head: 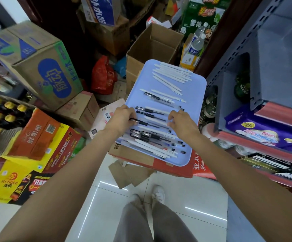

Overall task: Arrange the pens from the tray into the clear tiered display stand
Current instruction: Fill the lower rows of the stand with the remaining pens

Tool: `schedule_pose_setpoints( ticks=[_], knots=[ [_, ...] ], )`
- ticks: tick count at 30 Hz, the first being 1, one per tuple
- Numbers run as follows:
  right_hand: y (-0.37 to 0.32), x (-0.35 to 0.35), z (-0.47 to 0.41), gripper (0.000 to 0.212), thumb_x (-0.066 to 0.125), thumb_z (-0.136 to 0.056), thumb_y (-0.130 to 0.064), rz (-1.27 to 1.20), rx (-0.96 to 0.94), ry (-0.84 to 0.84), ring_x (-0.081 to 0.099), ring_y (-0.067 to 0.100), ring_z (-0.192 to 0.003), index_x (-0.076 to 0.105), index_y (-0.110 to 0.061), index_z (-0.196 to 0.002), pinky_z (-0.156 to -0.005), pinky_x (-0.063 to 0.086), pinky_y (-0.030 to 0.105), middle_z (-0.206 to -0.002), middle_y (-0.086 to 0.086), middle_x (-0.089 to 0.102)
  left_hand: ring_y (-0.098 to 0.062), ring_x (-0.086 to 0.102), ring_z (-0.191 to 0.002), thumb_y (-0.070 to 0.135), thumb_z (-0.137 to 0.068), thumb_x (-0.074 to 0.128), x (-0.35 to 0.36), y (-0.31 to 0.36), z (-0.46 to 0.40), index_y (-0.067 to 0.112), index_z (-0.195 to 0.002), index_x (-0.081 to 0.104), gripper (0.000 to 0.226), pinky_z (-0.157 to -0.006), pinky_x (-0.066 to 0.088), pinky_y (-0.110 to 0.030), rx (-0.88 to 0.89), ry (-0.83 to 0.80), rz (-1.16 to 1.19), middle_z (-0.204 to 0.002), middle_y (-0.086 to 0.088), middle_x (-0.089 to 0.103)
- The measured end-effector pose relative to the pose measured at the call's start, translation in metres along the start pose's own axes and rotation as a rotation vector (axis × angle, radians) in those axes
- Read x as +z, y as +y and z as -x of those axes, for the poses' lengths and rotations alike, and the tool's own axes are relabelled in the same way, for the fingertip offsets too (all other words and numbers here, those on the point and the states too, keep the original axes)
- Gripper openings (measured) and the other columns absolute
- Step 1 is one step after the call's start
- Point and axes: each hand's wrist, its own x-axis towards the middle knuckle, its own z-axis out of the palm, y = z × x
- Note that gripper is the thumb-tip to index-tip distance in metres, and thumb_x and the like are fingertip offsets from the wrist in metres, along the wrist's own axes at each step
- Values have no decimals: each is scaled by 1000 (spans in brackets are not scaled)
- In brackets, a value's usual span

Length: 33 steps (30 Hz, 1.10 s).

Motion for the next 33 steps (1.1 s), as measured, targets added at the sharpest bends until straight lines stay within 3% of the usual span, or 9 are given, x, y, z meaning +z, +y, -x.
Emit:
schedule_pose_setpoints(
  ticks=[3,6,9,14,18,23,27,30,33],
  knots=[
    [-3,-3,-3,17,50,-96,-15,-106,29,-15,50,31,-95,56,-2,-105,-79,45,39,-113,21,50,-13,58,-77,4,-80,69,-6,-1,8,12,-80,61,11,-78,48,-23,-59,10,377,-81,0,60],
    [-4,-5,-4,21,53,-93,-8,-183,40,-37,57,36,-88,59,11,-99,-77,46,42,-102,28,61,-2,58,-66,3,-82,67,-7,0,17,17,-77,62,16,-63,48,-12,-206,25,787,-75,4,61],
    [-3,-3,3,10,55,-94,-11,-288,34,15,51,17,-68,58,-4,-88,-71,38,32,-74,0,55,-3,63,-67,9,-86,64,-4,2,23,13,-81,62,7,-68,53,-17,-356,27,1079,-72,2,66],
    [-8,-8,26,15,57,-93,-20,-598,43,102,59,18,-90,64,-7,-92,-87,45,33,-94,3,63,-8,67,-65,6,-90,57,-11,19,21,4,-70,52,21,-68,57,-17,-386,127,1330,-59,0,66],
    [-16,-27,57,8,57,-91,-4,-1041,-12,76,67,8,-61,60,-6,-84,-63,54,19,-88,19,64,-4,65,-64,4,-91,56,-23,53,19,2,-74,55,16,-66,55,-13,-300,159,1337,-73,-5,61],
    [-13,-54,82,7,57,-91,-7,-1180,-15,178,67,10,-61,62,-2,-90,-61,53,16,-82,14,67,-9,66,-84,7,-92,55,-37,107,17,-1,-95,62,12,-74,53,-11,-108,90,1386,-97,-10,66],
    [-3,-78,97,9,57,-92,-8,-1215,-18,231,68,13,-63,63,-6,-85,-61,54,18,-80,13,68,-12,65,-88,11,-94,51,-38,157,21,5,-89,64,15,-81,52,-18,76,-42,1233,-93,-9,67],
    [18,-104,108,4,62,-89,-17,-1009,-12,306,65,9,-73,63,-14,-87,-67,51,19,-83,2,68,-5,68,-79,16,-95,52,-40,193,19,6,-91,63,16,-73,55,-18,138,-20,1048,-87,-5,70],
    [54,-143,125,15,62,-88,-18,-934,-62,516,58,4,-80,60,-19,-103,-64,45,7,-86,-8,62,2,65,-68,14,-95,52,-42,236,20,-3,-87,58,20,-63,51,-13,319,-32,717,-79,-10,68]
  ],
)
